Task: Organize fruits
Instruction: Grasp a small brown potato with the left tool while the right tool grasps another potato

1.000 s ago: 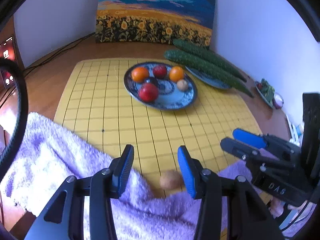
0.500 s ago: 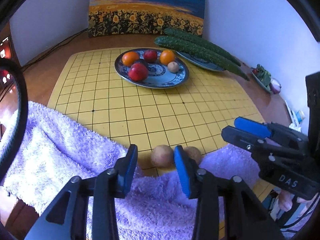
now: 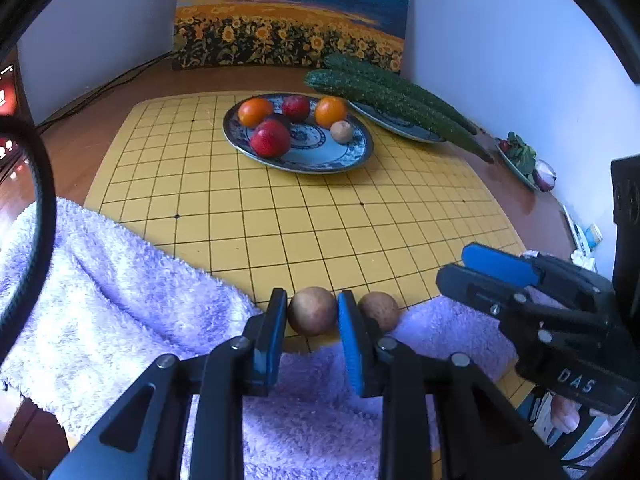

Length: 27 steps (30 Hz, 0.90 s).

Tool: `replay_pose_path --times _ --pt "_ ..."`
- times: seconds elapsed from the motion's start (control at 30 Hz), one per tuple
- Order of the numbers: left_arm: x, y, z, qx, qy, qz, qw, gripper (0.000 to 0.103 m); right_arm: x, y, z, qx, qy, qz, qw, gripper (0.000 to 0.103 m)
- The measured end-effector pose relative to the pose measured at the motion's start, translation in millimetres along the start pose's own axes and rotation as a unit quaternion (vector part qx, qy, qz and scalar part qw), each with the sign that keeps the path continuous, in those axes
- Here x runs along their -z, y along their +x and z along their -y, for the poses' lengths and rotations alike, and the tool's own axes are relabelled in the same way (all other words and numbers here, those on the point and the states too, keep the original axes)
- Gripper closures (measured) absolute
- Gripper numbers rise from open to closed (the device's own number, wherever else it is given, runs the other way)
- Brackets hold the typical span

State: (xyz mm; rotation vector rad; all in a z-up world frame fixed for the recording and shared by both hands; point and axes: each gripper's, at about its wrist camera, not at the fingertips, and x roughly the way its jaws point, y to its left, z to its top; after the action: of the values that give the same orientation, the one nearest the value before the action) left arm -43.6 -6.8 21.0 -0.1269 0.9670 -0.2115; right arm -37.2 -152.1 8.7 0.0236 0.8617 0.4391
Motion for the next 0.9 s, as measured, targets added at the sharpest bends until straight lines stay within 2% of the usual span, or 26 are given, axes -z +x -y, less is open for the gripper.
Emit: replay_pose_path --times 0.23,0.6,0.9 --pt "-1.3 -10.2 -9.8 -0.017 -0.011 0.015 0.9997 0.076 2.3 1.3 -15.4 -0.016 -0.015 0.002 1.000 0.061" --pt "0.6 -14.4 -15.2 -0.016 -0.018 0.024 0.9994 0.076 9.5 18.9 -34.6 -0.037 -0.036 -0.019 0.998 0.061" --pt "-1.1 -16.3 -16.3 -0.008 -0.026 0.023 0.9994 0.076 7.1 22.5 -40.2 -0.036 -0.047 -0.022 0.998 0.069"
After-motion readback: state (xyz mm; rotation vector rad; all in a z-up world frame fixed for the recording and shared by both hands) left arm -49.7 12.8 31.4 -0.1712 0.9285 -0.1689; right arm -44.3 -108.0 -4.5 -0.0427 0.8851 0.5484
